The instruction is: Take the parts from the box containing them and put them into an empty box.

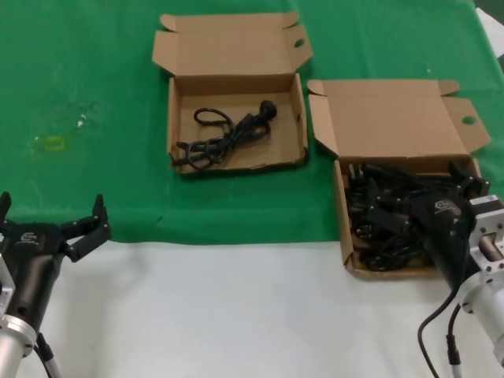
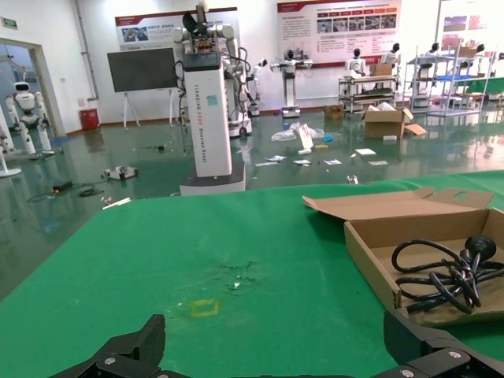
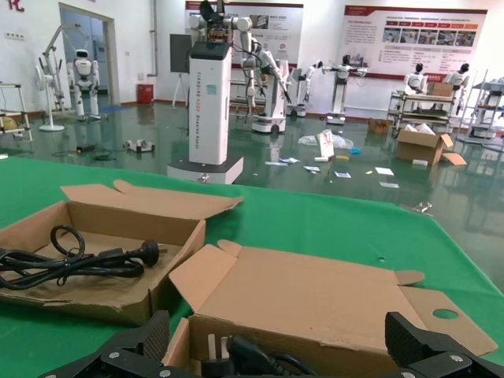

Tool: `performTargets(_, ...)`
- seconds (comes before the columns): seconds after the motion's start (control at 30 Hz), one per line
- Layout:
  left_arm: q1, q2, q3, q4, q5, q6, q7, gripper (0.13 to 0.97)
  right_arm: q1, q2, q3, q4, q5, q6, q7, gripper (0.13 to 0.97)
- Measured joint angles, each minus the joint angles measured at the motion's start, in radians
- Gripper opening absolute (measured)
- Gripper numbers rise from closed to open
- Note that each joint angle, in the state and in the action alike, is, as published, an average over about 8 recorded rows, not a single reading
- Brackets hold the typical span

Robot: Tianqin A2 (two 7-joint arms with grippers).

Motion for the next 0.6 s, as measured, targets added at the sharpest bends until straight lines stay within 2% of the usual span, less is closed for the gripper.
performTargets(0.6, 0.0, 0.0, 0.0, 0.0, 0.0, 0.0, 0.0, 0.966, 0.0, 0.0, 0.0, 0.0, 0.0, 0.0, 0.0, 0.966)
